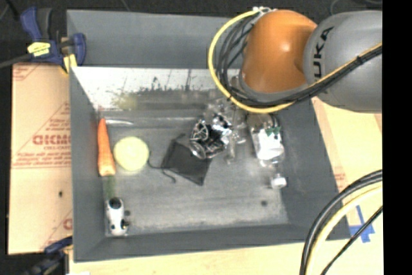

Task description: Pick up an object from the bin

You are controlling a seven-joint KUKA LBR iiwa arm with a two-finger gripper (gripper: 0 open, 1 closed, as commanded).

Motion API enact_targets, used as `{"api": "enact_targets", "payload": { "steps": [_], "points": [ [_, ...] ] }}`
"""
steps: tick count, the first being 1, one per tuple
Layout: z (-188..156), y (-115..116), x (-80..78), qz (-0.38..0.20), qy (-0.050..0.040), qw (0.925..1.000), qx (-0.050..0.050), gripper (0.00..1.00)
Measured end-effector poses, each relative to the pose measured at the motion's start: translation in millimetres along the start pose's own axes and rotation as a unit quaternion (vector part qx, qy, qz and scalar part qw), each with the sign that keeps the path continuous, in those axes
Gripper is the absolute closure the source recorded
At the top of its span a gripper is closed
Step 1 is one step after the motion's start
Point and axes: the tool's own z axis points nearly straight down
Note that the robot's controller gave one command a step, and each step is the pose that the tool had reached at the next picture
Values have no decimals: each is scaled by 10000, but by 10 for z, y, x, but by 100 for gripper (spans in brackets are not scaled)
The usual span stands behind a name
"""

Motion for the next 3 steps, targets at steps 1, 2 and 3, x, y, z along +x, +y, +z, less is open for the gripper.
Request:
{"api": "enact_targets", "payload": {
  "steps": [1, 2, 3],
  "points": [
    [326, 115, -36, -654, 43, 9978, -14, 0],
    [391, 132, -163, 29, -6, 10000, -9, 0],
    [515, 110, -196, -673, 7, 9977, -2, 0]
  ]
}}
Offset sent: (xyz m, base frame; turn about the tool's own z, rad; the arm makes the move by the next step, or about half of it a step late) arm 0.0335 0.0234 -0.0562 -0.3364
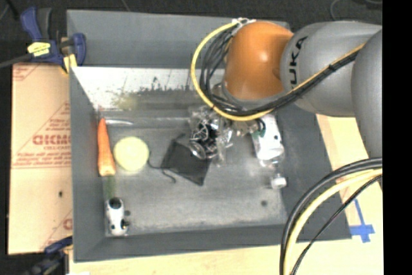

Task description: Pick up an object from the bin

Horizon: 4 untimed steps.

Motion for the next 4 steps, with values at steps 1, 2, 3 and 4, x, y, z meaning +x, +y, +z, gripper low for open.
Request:
{"api": "enact_targets", "payload": {
  "steps": [1, 2, 3, 4],
  "points": [
    [317, -91, -201, -1324, -51, 9912, 3, 100],
    [317, -90, -201, -1309, -51, 9914, -2, 100],
    [316, -90, -201, -1306, -51, 9914, -3, 100],
    [-368, -68, -143, -1384, -76, 9903, 2, 100]
  ]
}}
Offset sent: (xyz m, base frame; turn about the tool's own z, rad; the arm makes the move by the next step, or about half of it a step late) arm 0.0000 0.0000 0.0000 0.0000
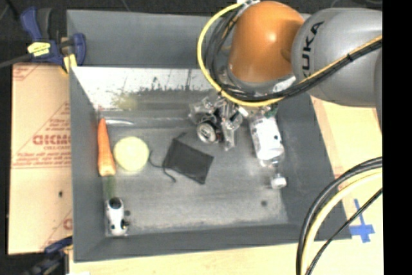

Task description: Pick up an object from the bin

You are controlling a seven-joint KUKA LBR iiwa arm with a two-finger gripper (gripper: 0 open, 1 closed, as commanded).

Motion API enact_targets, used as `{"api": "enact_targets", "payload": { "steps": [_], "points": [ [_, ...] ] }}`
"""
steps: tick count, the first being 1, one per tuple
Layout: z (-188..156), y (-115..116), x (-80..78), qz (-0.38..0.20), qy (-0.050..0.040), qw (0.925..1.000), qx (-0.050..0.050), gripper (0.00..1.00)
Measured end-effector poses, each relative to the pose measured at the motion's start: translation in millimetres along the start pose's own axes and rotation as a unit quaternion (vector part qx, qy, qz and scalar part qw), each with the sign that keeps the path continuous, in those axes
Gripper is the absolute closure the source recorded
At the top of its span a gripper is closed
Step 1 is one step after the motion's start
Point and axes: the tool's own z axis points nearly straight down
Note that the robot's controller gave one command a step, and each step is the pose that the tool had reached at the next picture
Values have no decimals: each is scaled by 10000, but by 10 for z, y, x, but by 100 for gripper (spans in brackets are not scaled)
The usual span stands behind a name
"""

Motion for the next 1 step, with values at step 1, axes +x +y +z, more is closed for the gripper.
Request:
{"api": "enact_targets", "payload": {
  "steps": [1],
  "points": [
    [0, 1, -1, 3, -1, 10000, -2, 100]
  ]
}}
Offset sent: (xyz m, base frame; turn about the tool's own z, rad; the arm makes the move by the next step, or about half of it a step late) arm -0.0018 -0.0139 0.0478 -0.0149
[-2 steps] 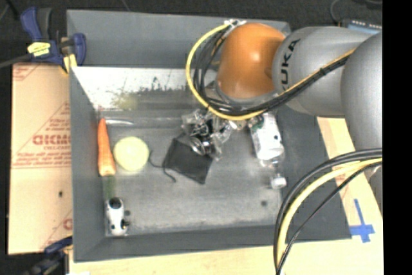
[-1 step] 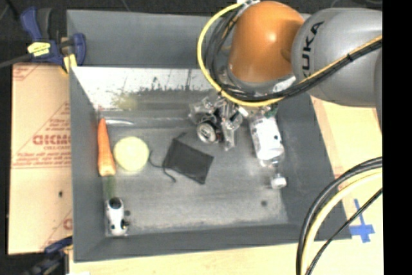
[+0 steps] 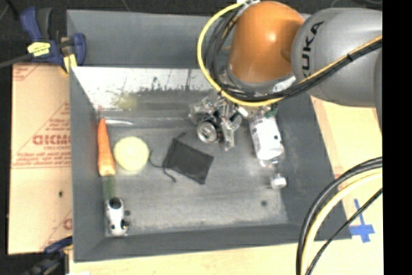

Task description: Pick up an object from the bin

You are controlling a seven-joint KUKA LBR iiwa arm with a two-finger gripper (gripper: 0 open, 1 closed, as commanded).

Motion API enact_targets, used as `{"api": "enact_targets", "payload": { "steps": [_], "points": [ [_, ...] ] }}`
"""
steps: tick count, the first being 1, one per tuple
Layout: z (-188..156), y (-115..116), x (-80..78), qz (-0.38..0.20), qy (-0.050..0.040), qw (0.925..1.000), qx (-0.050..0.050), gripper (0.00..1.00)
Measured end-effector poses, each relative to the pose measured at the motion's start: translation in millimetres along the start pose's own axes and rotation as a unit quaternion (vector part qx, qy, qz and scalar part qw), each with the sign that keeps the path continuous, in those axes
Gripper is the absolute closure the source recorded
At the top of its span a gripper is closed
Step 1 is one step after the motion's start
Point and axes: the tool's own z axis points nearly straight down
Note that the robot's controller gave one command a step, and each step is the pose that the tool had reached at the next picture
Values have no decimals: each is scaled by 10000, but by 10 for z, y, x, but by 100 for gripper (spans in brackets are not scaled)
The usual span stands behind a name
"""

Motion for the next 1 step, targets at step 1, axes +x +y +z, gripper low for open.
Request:
{"api": "enact_targets", "payload": {
  "steps": [1],
  "points": [
    [-293, -64, 61, -46, 4, 10000, 1, 100]
  ]
}}
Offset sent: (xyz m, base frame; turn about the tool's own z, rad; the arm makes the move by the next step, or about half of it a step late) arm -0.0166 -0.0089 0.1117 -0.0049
